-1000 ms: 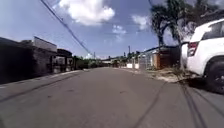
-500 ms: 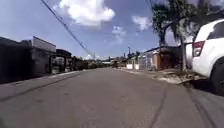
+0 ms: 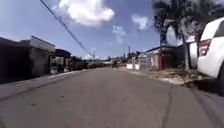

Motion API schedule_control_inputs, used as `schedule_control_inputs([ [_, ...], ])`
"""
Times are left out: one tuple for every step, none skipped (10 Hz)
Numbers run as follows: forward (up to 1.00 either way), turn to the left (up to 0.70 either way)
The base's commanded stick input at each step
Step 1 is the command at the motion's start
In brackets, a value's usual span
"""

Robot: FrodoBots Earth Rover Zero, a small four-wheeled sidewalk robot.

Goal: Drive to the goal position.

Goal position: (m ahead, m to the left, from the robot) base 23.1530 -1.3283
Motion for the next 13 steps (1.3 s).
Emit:
schedule_control_inputs([
  [0.45,0.00],
  [0.45,0.00],
  [0.45,0.00],
  [0.45,0.00],
  [0.45,0.00],
  [0.45,0.00],
  [0.45,0.00],
  [0.45,0.00],
  [0.45,0.00],
  [0.45,0.00],
  [0.45,0.00],
  [0.45,0.00],
  [0.45,0.00],
])
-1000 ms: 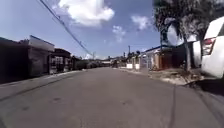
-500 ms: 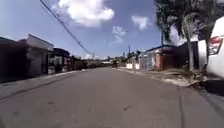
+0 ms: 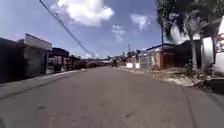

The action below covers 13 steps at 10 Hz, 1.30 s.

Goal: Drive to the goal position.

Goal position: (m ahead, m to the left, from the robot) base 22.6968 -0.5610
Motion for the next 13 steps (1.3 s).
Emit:
schedule_control_inputs([
  [0.45,0.00],
  [0.45,0.00],
  [0.45,0.00],
  [0.45,0.00],
  [0.45,0.00],
  [0.45,0.00],
  [0.45,0.00],
  [0.45,0.00],
  [0.45,0.00],
  [0.45,0.00],
  [0.45,0.00],
  [0.45,0.00],
  [0.45,0.00],
])
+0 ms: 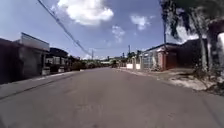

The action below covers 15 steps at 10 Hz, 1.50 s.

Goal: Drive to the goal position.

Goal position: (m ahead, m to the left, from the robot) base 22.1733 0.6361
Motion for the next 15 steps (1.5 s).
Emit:
schedule_control_inputs([
  [0.45,0.00],
  [0.45,0.00],
  [0.45,0.00],
  [0.45,0.00],
  [0.45,0.00],
  [0.45,0.00],
  [0.45,0.00],
  [0.45,0.00],
  [0.45,0.00],
  [0.45,0.00],
  [0.45,0.00],
  [0.45,0.00],
  [0.45,0.00],
  [0.45,0.00],
  [0.45,0.00],
])
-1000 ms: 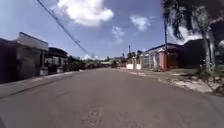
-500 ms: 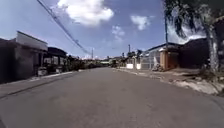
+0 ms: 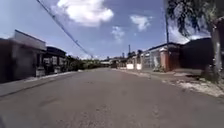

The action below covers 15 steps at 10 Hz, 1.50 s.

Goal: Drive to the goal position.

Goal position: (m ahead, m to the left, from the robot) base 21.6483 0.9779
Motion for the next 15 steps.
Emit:
schedule_control_inputs([
  [0.45,0.00],
  [0.41,0.00],
  [0.00,0.00],
  [0.00,0.00],
  [0.00,0.00],
  [0.00,0.00],
  [0.00,0.00],
  [0.00,0.00],
  [0.00,0.00],
  [0.04,0.00],
  [0.29,0.00],
  [0.45,0.00],
  [0.45,0.00],
  [0.45,0.00],
  [0.45,0.00],
])
